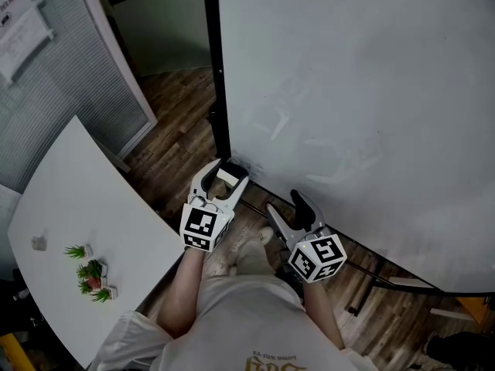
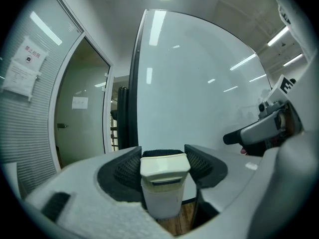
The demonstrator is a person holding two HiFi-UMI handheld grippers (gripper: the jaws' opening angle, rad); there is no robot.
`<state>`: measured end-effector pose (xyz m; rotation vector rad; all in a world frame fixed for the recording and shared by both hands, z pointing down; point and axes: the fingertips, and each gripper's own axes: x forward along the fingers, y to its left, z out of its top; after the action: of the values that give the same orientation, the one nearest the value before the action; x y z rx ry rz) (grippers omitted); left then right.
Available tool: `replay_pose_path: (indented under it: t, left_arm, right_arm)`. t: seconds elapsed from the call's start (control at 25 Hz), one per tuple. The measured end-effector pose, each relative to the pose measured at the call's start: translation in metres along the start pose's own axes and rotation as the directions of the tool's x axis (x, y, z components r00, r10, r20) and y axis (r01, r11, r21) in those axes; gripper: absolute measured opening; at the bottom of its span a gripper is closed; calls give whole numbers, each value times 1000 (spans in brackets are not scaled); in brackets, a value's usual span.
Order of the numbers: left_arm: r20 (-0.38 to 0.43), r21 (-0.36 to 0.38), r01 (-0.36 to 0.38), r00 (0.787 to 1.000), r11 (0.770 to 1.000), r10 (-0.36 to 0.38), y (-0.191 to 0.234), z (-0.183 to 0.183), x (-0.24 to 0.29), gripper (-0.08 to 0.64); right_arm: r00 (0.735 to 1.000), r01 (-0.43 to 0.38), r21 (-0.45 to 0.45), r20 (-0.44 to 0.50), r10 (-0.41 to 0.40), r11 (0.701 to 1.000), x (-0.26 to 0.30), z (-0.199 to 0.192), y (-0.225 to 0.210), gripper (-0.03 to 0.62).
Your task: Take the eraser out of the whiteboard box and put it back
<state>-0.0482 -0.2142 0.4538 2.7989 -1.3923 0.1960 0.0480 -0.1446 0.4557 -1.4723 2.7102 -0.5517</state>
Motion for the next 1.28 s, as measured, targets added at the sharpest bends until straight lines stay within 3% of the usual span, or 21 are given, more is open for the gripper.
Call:
replay_pose_path:
  t: [1.28]
  left_arm:
    - [55, 20, -24, 998, 1000, 23, -5, 26, -28, 267]
  right_arm:
    - [999, -29, -21, 36, 30, 999, -13, 10, 16, 299]
